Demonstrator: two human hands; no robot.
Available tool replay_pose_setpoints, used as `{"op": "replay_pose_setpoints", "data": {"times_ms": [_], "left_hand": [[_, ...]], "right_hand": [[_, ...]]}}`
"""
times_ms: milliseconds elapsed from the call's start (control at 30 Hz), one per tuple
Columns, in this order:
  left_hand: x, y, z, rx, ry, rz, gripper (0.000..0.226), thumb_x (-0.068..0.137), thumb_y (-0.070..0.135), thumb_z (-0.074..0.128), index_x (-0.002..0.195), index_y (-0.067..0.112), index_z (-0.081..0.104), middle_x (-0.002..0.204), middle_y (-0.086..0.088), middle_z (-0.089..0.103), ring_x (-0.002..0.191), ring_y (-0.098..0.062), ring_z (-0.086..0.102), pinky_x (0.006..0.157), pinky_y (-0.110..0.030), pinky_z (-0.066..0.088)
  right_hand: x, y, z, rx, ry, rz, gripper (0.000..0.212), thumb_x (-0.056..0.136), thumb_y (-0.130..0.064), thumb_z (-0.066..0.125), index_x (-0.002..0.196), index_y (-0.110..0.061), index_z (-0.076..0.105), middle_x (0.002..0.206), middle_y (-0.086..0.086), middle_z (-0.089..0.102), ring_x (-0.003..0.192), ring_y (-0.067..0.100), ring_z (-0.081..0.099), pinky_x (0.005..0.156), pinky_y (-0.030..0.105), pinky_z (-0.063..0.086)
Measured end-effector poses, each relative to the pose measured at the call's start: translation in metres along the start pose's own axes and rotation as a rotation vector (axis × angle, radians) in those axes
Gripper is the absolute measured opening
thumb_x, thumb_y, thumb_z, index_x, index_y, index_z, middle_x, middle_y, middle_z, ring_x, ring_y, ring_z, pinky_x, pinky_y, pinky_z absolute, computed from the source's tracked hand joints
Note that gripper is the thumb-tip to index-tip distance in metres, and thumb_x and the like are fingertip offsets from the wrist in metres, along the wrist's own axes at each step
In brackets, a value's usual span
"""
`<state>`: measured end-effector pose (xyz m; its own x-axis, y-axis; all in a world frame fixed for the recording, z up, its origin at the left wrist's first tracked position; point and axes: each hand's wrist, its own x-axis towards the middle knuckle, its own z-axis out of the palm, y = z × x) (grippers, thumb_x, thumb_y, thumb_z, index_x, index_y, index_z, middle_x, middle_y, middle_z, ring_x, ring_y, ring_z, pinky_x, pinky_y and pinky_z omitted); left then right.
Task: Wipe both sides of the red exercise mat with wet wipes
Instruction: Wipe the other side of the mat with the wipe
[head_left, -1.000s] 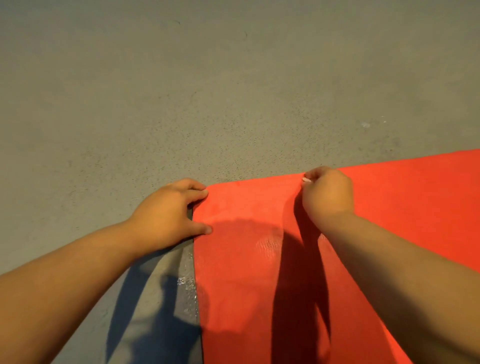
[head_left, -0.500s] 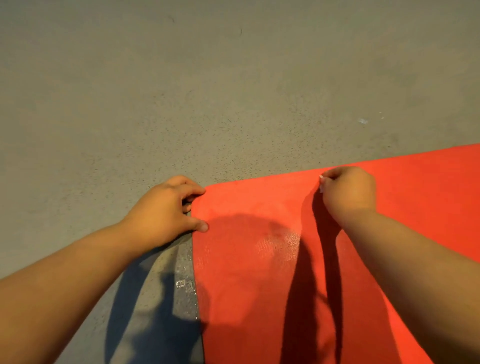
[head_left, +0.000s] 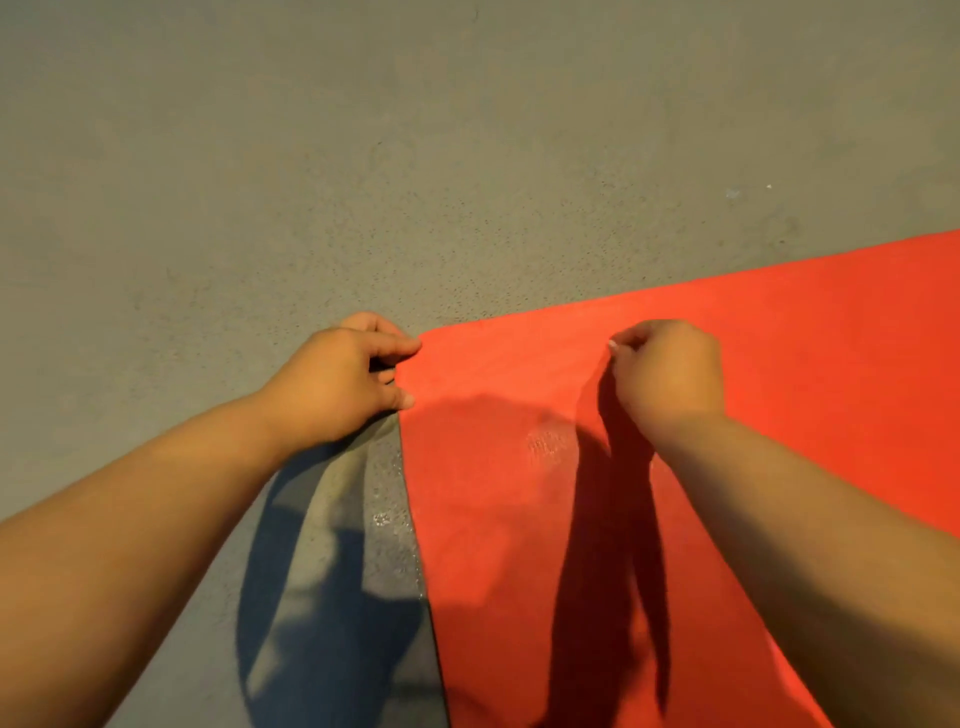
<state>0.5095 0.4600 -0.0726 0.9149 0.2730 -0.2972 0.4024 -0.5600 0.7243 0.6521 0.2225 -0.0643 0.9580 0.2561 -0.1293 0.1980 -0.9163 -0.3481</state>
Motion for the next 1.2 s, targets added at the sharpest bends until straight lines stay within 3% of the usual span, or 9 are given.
{"op": "replay_pose_setpoints", "data": {"times_ms": [67,267,400,500,633,733,900,1000,1200], "left_hand": [[0.003,0.001,-0.003,0.073,-0.015,0.018,0.057,0.067,0.000,0.083,0.120,0.007,0.065,0.100,0.010,0.052,0.094,-0.007,0.057,0.079,0.004,0.037],[-0.001,0.006,-0.002,0.190,-0.023,0.010,0.058,0.071,0.005,0.082,0.125,0.008,0.062,0.110,0.005,0.051,0.097,-0.011,0.057,0.079,0.000,0.039],[-0.006,0.013,0.002,0.340,-0.004,-0.008,0.059,0.075,0.013,0.080,0.131,0.014,0.058,0.115,0.006,0.051,0.096,-0.013,0.057,0.088,-0.016,0.036],[-0.014,0.025,0.011,0.474,0.040,0.020,0.047,0.083,0.017,0.070,0.129,0.019,0.060,0.127,-0.002,0.055,0.107,-0.021,0.057,0.093,-0.025,0.040],[-0.027,0.038,0.023,0.587,0.036,0.045,0.040,0.093,0.024,0.054,0.133,0.024,0.057,0.139,-0.006,0.050,0.120,-0.032,0.052,0.098,-0.038,0.044],[-0.035,0.036,0.025,0.715,-0.112,0.002,0.054,0.092,0.028,0.049,0.145,0.031,0.040,0.155,-0.011,0.029,0.131,-0.035,0.041,0.105,-0.043,0.040],[-0.038,0.059,0.034,0.988,-0.345,0.139,0.085,0.086,0.058,0.052,0.153,0.021,0.015,0.161,-0.012,0.001,0.148,-0.026,0.007,0.120,-0.032,0.012],[-0.024,0.092,0.063,0.977,-0.442,0.101,0.107,0.079,0.062,0.063,0.154,0.022,-0.002,0.160,-0.014,-0.004,0.147,-0.031,0.004,0.119,-0.035,0.012],[0.001,0.144,0.110,1.031,-0.542,-0.107,0.132,0.066,0.061,0.076,0.147,0.031,-0.025,0.148,-0.042,-0.009,0.133,-0.064,0.011,0.111,-0.054,0.024]], "right_hand": [[-0.010,-0.003,0.005,0.005,0.009,0.005,0.018,0.083,-0.012,0.059,0.093,-0.009,0.074,0.097,0.016,0.071,0.095,0.032,0.064,0.080,0.033,0.046],[-0.104,-0.052,0.044,0.062,-0.341,-0.705,0.014,0.072,-0.009,0.058,0.078,-0.007,0.070,0.078,0.013,0.061,0.075,0.035,0.059,0.067,0.034,0.049],[-0.038,0.021,0.006,0.013,-0.180,-0.299,0.022,0.085,-0.013,0.055,0.098,-0.007,0.071,0.103,0.017,0.066,0.099,0.033,0.059,0.085,0.034,0.042],[-0.012,0.050,-0.020,0.042,0.022,0.043,0.014,0.085,-0.011,0.057,0.092,-0.007,0.068,0.097,0.018,0.069,0.095,0.033,0.063,0.078,0.034,0.044],[-0.070,-0.010,0.013,-0.034,-0.313,-0.391,0.022,0.087,-0.009,0.051,0.103,-0.009,0.066,0.108,0.011,0.063,0.105,0.029,0.056,0.088,0.030,0.037],[-0.100,-0.013,0.024,0.007,-0.339,-0.707,0.020,0.085,-0.008,0.051,0.099,-0.011,0.066,0.099,0.009,0.058,0.099,0.032,0.054,0.087,0.037,0.041],[-0.014,0.088,-0.019,0.019,-0.046,-0.288,0.017,0.082,-0.008,0.060,0.096,-0.007,0.070,0.099,0.018,0.066,0.096,0.035,0.060,0.083,0.036,0.043],[-0.010,0.106,-0.029,0.145,0.093,0.007,0.014,0.084,-0.008,0.057,0.094,-0.007,0.068,0.097,0.018,0.069,0.095,0.034,0.063,0.079,0.034,0.042],[-0.087,0.068,0.002,0.151,-0.229,-0.564,0.019,0.088,-0.013,0.053,0.101,-0.013,0.067,0.103,0.008,0.060,0.100,0.028,0.056,0.087,0.033,0.040]]}}
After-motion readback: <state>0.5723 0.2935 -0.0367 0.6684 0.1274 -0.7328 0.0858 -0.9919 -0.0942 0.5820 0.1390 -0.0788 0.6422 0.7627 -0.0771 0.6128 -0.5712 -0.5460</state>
